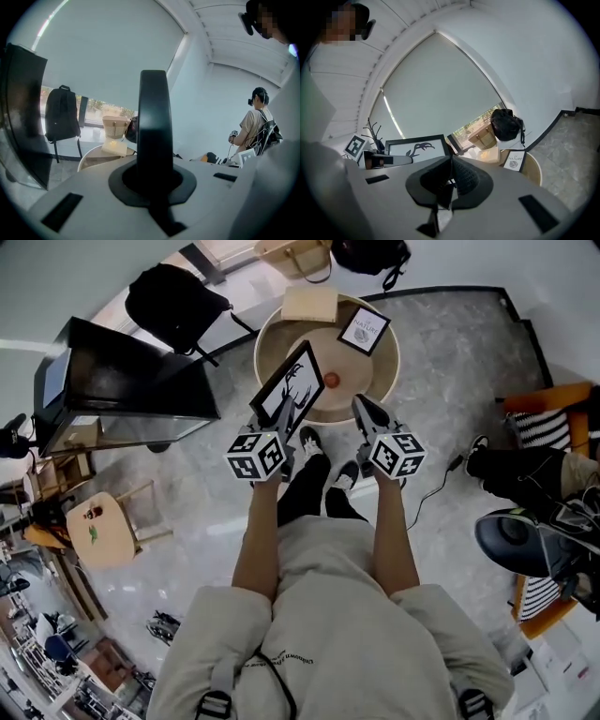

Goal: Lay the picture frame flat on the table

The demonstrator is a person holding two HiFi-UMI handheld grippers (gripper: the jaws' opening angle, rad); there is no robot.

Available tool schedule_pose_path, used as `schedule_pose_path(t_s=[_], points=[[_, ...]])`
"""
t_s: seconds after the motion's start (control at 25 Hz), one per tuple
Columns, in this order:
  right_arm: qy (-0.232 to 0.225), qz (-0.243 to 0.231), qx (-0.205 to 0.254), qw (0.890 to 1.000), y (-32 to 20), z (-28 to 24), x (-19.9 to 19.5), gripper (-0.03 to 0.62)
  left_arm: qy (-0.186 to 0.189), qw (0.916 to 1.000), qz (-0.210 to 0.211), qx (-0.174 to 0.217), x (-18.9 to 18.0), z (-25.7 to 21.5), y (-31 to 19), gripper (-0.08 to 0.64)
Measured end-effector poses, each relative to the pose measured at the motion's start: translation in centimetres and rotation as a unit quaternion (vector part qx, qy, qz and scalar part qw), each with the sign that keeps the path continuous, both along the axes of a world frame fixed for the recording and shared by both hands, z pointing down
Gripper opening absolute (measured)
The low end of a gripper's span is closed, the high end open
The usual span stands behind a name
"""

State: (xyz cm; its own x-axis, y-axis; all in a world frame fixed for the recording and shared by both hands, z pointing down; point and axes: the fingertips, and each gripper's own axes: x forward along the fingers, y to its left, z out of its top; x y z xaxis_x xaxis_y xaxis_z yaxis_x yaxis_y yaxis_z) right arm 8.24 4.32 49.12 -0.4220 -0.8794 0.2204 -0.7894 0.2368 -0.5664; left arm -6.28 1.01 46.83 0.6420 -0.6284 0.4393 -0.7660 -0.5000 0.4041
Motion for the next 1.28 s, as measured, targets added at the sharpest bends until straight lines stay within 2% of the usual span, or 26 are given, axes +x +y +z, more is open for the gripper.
schedule_pose_path(t_s=[0.12,0.2,0.44,0.64,0.8,0.88,1.04,1.16,1.24,1.28], points=[[-0.004,0.018,-0.015,1.000,-0.5,0.6,1.9,0.035,0.019,0.9998,-0.004,-0.010,1.6,0.9,-1.2,0.028],[0.010,0.024,-0.023,0.999,-1.4,0.6,3.4,0.035,0.032,0.9994,0.001,-0.010,3.1,0.8,-2.6,0.028],[0.001,0.076,-0.040,0.996,-5.5,-2.0,7.9,0.035,0.070,0.9974,0.009,0.011,5.6,-2.8,-8.0,0.028],[0.037,0.057,-0.015,0.998,-11.5,-5.6,7.2,0.035,0.092,0.9952,0.004,0.034,4.9,-6.0,-13.4,0.028],[0.037,0.063,-0.008,0.997,-15.4,-7.0,6.1,0.035,0.086,0.9958,0.019,0.025,4.0,-6.3,-16.0,0.026],[0.045,0.058,-0.015,0.997,-16.7,-6.6,4.9,0.035,0.079,0.9962,0.031,0.018,3.3,-5.7,-17.2,0.028],[0.064,0.035,-0.030,0.997,-19.1,-4.6,2.4,0.035,0.090,0.9941,0.060,-0.004,1.7,-3.7,-19.8,0.028],[0.110,-0.012,-0.038,0.993,-20.9,-2.9,1.5,0.035,0.059,0.9915,0.116,-0.005,0.7,-1.2,-21.1,0.028],[0.143,-0.038,-0.040,0.988,-22.9,-2.2,1.3,0.035,0.049,0.9902,0.131,-0.012,-0.4,0.2,-22.5,0.028],[0.152,-0.049,-0.044,0.986,-23.6,-1.8,1.2,0.035,0.055,0.9897,0.131,-0.020,-0.9,0.9,-22.9,0.028]])
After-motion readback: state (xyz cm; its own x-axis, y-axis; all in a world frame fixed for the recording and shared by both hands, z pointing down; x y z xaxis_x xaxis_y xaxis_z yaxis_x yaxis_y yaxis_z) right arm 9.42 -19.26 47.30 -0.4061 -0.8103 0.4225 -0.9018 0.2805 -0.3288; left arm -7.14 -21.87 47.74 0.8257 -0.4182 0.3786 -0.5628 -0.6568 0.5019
